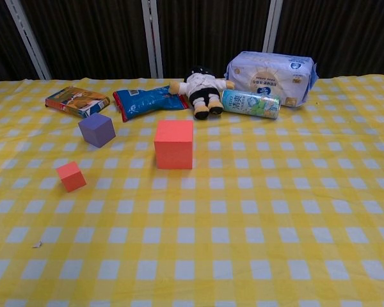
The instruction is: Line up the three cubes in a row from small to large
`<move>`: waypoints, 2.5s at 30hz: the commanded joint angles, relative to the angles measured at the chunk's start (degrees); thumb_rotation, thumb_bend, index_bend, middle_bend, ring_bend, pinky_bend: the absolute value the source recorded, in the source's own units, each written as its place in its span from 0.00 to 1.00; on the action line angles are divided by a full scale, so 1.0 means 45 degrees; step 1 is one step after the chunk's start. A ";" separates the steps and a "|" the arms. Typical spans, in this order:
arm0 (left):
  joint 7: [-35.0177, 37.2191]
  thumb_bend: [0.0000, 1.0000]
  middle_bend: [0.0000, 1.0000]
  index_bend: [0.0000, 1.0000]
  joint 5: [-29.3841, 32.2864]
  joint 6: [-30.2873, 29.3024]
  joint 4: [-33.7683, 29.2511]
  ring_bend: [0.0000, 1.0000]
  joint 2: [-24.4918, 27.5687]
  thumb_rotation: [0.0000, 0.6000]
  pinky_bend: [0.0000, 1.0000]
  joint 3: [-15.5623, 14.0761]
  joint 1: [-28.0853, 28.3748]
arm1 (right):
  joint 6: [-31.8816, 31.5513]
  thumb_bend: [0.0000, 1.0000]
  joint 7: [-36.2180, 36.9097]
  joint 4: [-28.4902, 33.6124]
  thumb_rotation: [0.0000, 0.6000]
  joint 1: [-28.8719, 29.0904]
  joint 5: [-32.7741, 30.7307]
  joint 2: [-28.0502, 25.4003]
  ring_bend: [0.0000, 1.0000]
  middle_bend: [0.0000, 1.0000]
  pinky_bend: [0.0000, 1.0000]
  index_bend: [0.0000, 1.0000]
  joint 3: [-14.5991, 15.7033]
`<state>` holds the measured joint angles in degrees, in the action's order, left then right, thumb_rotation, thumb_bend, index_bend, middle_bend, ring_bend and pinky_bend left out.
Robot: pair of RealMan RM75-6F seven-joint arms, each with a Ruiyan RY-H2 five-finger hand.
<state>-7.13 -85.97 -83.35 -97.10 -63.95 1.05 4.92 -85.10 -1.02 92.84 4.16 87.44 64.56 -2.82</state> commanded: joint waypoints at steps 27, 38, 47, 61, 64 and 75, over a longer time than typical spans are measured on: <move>-0.4161 0.15 0.00 0.13 0.5313 0.8775 0.4486 0.00 -0.2686 1.00 0.00 0.3361 0.8242 | 0.1024 0.34 0.1357 0.0529 1.00 0.0269 -0.0667 -0.0471 0.00 0.00 0.00 0.00 -0.0048; -0.4655 0.17 0.00 0.18 0.6398 1.0556 0.7597 0.00 -0.4827 1.00 0.00 0.3062 1.0355 | 0.1201 0.34 0.1724 0.0614 1.00 0.0345 -0.0812 -0.0560 0.00 0.00 0.00 0.00 -0.0108; -0.4851 0.22 0.00 0.23 0.7002 1.1275 0.8992 0.00 -0.5896 1.00 0.00 0.2582 1.1119 | 0.1227 0.34 0.1854 0.0606 1.00 0.0360 -0.0823 -0.0594 0.00 0.00 0.00 0.00 -0.0115; -0.4775 0.30 0.00 0.34 0.7473 1.1487 1.0100 0.00 -0.6644 1.00 0.00 0.1983 1.1449 | 0.1252 0.34 0.1910 0.0594 1.00 0.0379 -0.0843 -0.0615 0.00 0.00 0.00 0.00 -0.0120; -0.4719 0.35 0.00 0.40 0.7524 1.1341 1.0104 0.00 -0.6690 1.00 0.00 0.1949 1.1438 | 0.1246 0.34 0.1901 0.0594 1.00 0.0380 -0.0837 -0.0615 0.00 0.00 0.00 0.00 -0.0119; -0.5205 0.36 0.00 0.43 0.9432 0.9566 0.6919 0.00 -0.5990 1.00 0.00 0.2626 1.1239 | 0.1205 0.34 0.1843 0.0587 1.00 0.0370 -0.0801 -0.0597 0.00 0.00 0.00 0.00 -0.0102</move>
<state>-28.72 -47.67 -37.55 -61.24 -92.34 11.71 55.74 -79.68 7.28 95.48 5.83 83.84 61.87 -3.28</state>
